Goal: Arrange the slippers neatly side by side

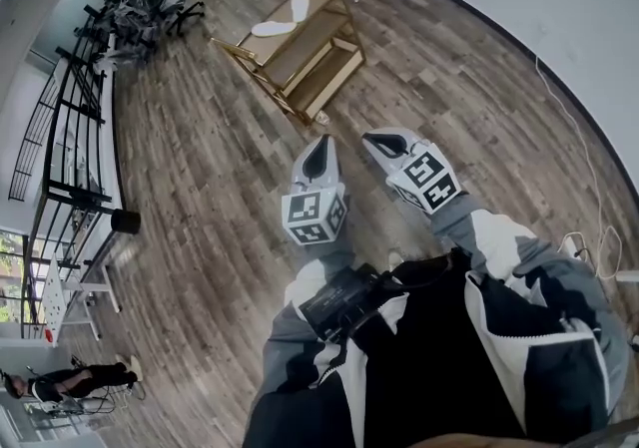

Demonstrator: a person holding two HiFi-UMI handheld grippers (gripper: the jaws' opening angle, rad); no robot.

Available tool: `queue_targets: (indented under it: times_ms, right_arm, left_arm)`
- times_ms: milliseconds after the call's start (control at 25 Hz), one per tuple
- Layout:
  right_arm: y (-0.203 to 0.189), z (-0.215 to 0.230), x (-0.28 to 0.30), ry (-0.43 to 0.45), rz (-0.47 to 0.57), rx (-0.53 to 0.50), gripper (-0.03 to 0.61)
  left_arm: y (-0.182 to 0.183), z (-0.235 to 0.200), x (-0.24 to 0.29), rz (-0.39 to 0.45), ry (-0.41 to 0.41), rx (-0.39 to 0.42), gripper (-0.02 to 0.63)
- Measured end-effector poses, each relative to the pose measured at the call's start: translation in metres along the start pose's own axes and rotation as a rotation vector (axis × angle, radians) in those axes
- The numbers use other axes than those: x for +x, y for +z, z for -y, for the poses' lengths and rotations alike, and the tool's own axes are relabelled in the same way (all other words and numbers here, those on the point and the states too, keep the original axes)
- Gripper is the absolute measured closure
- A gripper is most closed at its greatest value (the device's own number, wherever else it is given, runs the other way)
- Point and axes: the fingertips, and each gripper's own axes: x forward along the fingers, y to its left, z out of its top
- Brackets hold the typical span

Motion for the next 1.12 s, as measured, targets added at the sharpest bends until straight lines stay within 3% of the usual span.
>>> queue_targets:
  times_ms: [400,600,1120]
  right_arm:
    - [0.009,0.044,0.069,-0.041,-0.008,0.015,0.572]
    - [0.008,0.09,0.098,-0.039,-0.011,0.027,0.574]
    - [0.044,0.231,0.21,0.094,-0.003,-0.019,0.572]
  left_arm:
    - [0.002,-0.07,0.058,0.004,-0.008,-0.018,0.604]
    - [-0.001,-0.091,0.105,-0.005,0.014,-0.028,0.604]
    - [0.025,-0.16,0.267,0.001,0.131,-0.043,0.604]
